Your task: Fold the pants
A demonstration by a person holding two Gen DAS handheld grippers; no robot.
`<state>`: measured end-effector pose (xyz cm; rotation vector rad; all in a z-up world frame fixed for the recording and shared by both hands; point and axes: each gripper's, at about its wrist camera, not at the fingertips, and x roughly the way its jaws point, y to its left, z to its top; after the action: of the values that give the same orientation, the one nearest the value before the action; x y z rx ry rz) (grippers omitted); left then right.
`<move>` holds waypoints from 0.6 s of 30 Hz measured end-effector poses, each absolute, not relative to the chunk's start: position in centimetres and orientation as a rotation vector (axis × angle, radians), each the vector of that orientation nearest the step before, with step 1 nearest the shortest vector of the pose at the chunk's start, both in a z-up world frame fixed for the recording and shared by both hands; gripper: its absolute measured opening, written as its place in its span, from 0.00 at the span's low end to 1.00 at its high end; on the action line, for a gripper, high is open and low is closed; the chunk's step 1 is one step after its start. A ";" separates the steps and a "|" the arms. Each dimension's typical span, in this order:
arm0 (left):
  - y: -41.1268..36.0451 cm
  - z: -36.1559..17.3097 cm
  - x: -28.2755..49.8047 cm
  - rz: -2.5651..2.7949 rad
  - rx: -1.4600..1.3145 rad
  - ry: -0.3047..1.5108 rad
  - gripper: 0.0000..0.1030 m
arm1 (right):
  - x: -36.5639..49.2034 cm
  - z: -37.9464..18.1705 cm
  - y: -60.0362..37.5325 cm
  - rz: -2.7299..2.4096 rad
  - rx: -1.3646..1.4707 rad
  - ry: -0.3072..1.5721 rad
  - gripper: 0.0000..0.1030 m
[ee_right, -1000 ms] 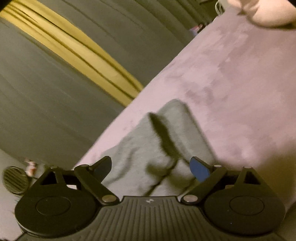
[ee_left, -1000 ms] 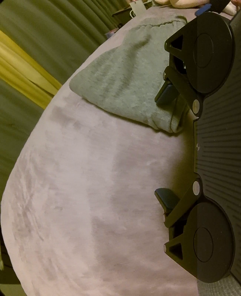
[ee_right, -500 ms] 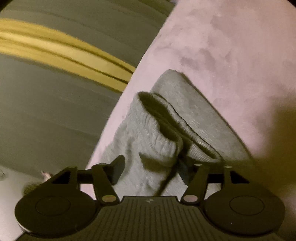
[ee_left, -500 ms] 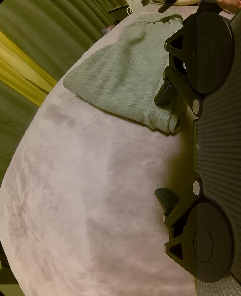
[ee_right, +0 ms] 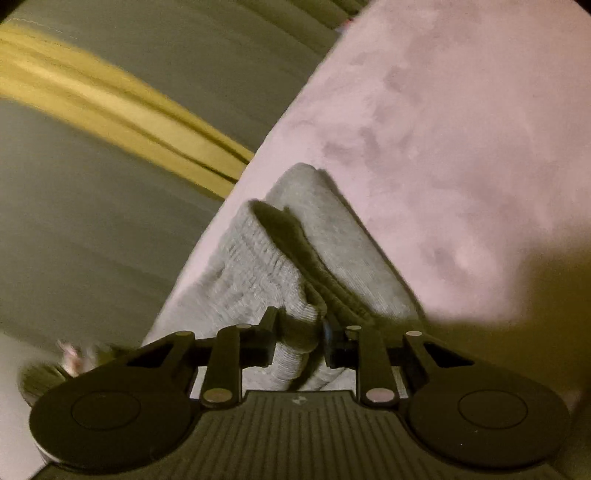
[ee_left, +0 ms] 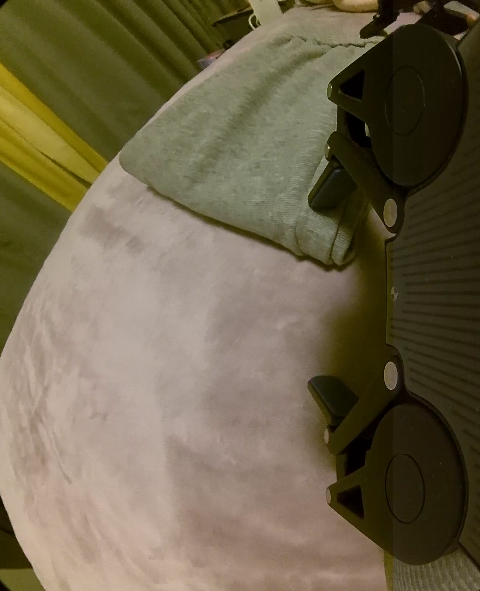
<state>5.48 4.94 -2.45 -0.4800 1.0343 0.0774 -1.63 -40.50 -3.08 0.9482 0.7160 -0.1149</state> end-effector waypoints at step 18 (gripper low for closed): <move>4.3 -2.4 5.7 0.083 -0.456 1.042 0.98 | -0.4 -3.3 -40.1 -0.155 0.731 0.882 0.96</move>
<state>5.70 4.30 -2.36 -0.4557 1.0422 0.0833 -0.38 -40.08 -3.29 0.7311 0.8822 -0.1552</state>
